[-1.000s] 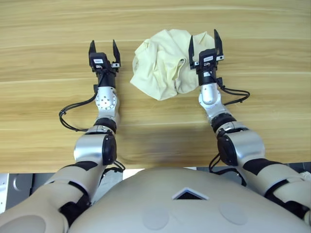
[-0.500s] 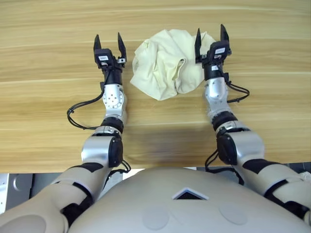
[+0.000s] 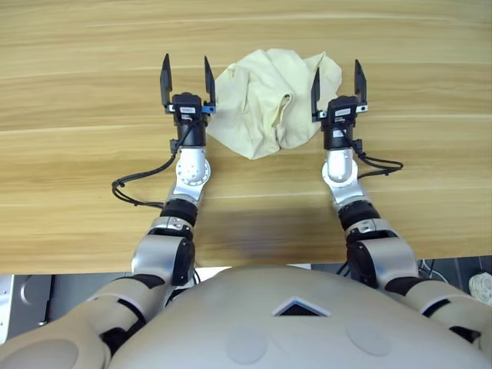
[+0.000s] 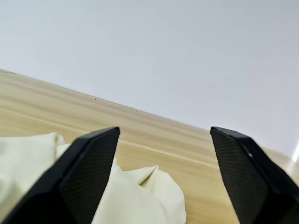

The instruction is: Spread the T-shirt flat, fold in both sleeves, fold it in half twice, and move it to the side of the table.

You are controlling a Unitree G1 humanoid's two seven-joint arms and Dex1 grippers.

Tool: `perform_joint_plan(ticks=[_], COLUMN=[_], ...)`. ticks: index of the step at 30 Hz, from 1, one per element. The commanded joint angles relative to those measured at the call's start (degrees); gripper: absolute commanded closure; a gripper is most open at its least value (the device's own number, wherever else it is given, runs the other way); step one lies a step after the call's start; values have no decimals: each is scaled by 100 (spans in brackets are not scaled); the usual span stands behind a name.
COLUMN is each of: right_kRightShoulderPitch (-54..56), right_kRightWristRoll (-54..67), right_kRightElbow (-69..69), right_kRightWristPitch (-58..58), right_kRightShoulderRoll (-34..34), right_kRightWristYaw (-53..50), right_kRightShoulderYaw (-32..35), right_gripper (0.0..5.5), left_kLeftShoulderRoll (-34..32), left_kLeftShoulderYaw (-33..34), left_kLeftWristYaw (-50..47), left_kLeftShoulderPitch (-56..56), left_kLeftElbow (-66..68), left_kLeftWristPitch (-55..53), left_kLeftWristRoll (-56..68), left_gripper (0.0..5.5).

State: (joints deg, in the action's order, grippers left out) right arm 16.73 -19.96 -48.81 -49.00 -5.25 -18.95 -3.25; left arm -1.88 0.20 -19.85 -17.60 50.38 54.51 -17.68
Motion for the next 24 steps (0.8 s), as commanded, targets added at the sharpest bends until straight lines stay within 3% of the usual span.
perform_joint_plan(ticks=[1,6,10,15,24], right_kRightShoulderPitch=[-419,-1408,-1902,-1749,-768], right_kRightWristRoll=[-216,-287,-594,-1234,-1984], right_kRightElbow=[936,2679,3392,3336,1605], right_kRightWristPitch=[227,549,931,1454,1572], right_kRightShoulderRoll=[-822,-2732,-3615,-3956,-3105], right_kRightWristYaw=[641,2282,2944,3264,2774], right_kRightShoulderYaw=[-159,-27,46,-215,-1431], right_gripper=[191,191,191,191,191], left_kLeftShoulderRoll=[-643,-2805,-3752,-3507,-2313], left_kLeftShoulderYaw=[-411,-1200,-1030,-1460,-2206], left_kLeftWristYaw=[1883,4665,5294,5223,4153], left_kLeftShoulderPitch=[751,2498,3268,3238,2249], left_kLeftElbow=[-1461,-4530,-5427,-6061,-4833], left_kLeftWristPitch=[-662,-1859,-2428,-3291,-4006], left_kLeftWristRoll=[1008,1753,1320,350,-1146], left_gripper=[196,196,196,196,196])
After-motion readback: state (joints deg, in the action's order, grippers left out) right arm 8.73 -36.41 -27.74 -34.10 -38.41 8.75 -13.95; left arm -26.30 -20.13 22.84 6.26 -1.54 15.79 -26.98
